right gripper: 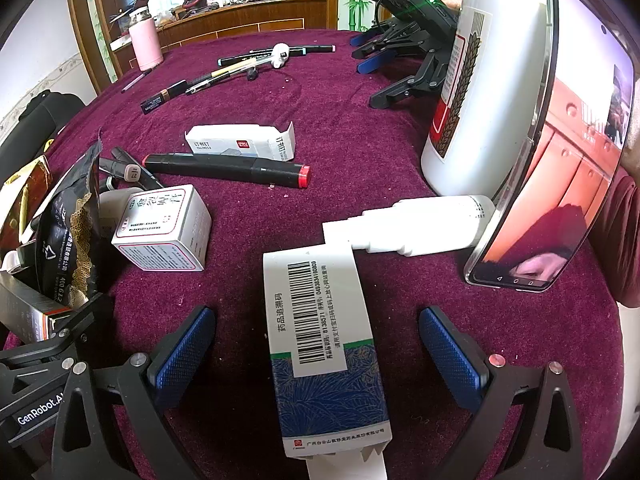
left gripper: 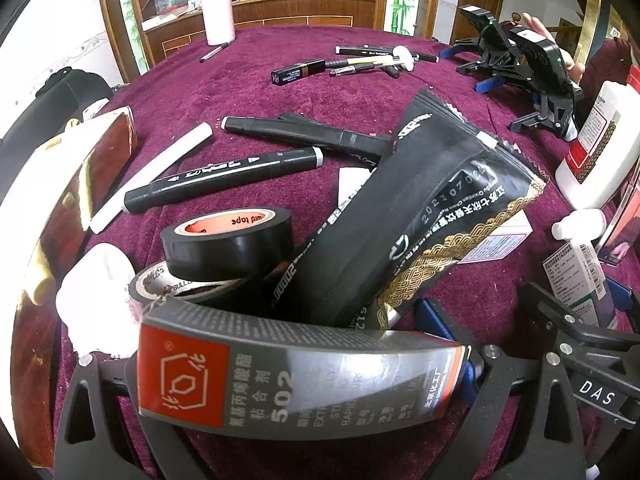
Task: Organize objects
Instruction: 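Move the right tool toward the black snack bag while the left holds the glue pack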
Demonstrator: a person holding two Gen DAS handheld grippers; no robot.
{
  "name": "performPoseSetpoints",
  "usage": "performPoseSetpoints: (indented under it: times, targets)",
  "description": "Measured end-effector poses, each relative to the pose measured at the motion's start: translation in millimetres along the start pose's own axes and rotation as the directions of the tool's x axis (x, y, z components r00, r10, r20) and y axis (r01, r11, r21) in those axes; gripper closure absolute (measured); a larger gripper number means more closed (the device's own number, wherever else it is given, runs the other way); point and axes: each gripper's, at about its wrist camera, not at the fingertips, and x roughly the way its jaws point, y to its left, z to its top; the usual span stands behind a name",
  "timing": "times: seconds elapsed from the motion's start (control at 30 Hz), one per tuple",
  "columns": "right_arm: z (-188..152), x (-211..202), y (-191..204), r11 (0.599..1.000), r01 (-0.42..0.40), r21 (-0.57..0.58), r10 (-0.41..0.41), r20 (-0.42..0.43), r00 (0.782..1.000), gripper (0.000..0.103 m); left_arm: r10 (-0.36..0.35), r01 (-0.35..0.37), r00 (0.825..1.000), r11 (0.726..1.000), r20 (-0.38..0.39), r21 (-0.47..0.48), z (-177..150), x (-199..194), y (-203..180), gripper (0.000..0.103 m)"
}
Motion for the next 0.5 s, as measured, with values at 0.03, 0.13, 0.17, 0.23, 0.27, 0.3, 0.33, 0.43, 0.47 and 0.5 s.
performPoseSetpoints:
  times: [0.03,0.13,0.17,0.23,0.27,0.3,0.33,0.43,0.47,0.5]
  targets:
    - [0.0,0.0,0.0,1.000,0.000,0.000,0.000,0.000,1.000,0.000,0.000,0.000,1.000,1.000,0.000,0.000,0.0,0.0,0.0,0.006]
    - [0.0,-0.1,-0.1,1.000,0.000,0.000,0.000,0.000,1.000,0.000,0.000,0.000,1.000,1.000,0.000,0.000,0.0,0.0,0.0,0.006]
    - [0.0,-0.1,-0.2,1.000,0.000,0.000,0.000,0.000,1.000,0.000,0.000,0.000,1.000,1.000,0.000,0.000,0.0,0.0,0.0,0.006]
    - [0.0,-0.2,-0.3,1.000,0.000,0.001,0.000,0.000,1.000,0.000,0.002,-0.002,1.000,1.000,0.000,-0.002,0.1,0.0,0.0,0.006]
    - [0.0,-0.2,0.3,1.000,0.001,0.000,-0.001,0.000,1.000,0.000,0.001,-0.001,1.000,1.000,0.000,-0.002,0.1,-0.1,0.3,0.006]
    - [0.3,0.0,0.8,1.000,0.003,-0.003,-0.003,-0.001,1.000,0.000,-0.001,0.001,1.000,1.000,-0.001,0.000,0.0,-0.1,0.3,0.006]
    - [1.0,0.6,1.6,1.000,0.010,-0.005,-0.010,-0.003,1.000,0.000,-0.012,0.012,1.000,1.000,-0.003,0.003,0.1,-0.7,1.3,0.006]
    - [0.4,-0.2,2.3,1.000,0.010,0.000,-0.010,-0.003,1.000,0.000,-0.002,0.002,1.000,1.000,-0.014,-0.007,3.1,-4.1,5.4,0.007]
    - [-0.6,-1.4,0.2,1.000,0.010,0.000,-0.010,-0.003,1.000,0.000,0.026,-0.026,1.000,1.000,0.005,-0.017,3.8,-8.1,7.5,0.007]
    - [-1.2,-2.5,-1.4,1.000,0.008,0.002,-0.008,-0.003,1.000,0.000,0.042,-0.042,0.999,0.999,0.032,-0.017,4.6,-14.8,8.5,0.007]
